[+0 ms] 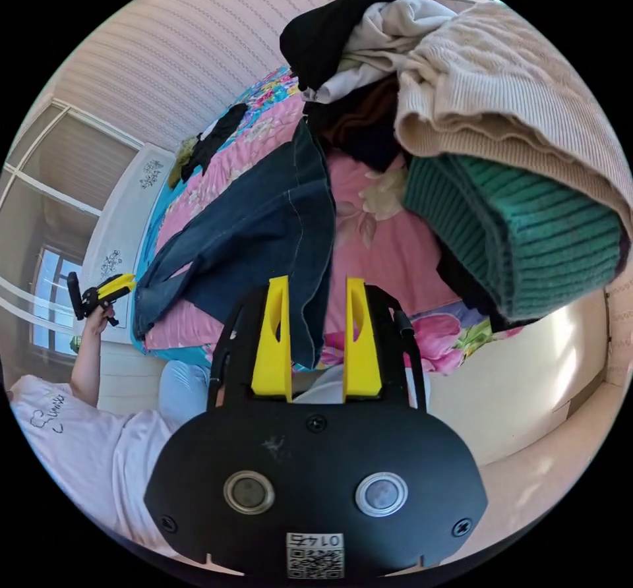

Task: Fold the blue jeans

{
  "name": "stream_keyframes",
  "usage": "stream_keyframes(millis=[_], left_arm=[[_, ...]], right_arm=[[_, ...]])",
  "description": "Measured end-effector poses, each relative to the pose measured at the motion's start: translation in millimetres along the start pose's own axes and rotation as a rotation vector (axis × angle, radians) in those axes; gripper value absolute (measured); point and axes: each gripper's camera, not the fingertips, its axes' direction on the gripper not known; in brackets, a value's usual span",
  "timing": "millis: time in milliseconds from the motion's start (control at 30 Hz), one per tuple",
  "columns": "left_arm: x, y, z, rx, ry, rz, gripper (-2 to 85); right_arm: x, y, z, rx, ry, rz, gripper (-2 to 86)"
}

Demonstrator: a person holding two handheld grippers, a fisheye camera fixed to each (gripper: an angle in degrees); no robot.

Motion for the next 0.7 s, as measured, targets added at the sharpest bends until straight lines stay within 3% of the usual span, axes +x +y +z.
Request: stream_keyframes(millis=[200, 333, 467, 567, 700], left_arm=[[49, 8, 65, -0.12, -0.06, 0.034, 9.8], [50, -2, 105, -0.223, -0.082, 0.024, 7.8], [48, 11, 98, -0.198, -0.105, 0.052, 0.4], [42, 24, 86, -0.172, -0.07, 0.035, -0.7], [36, 41, 65, -0.126, -0.052, 0.037, -0.9]], right_arm=[[-27, -11, 15, 0.077, -0.027, -0.024, 12.8], [-33, -55, 21, 0.128, -0.192, 0.086, 12.9], [-23, -85, 53, 0.073, -0.137, 0.273, 14.2], [-22, -93, 76, -0.022, -0.041, 0.3, 9.3], [-31, -96, 76, -0.041, -0.09, 0.251, 4.2]])
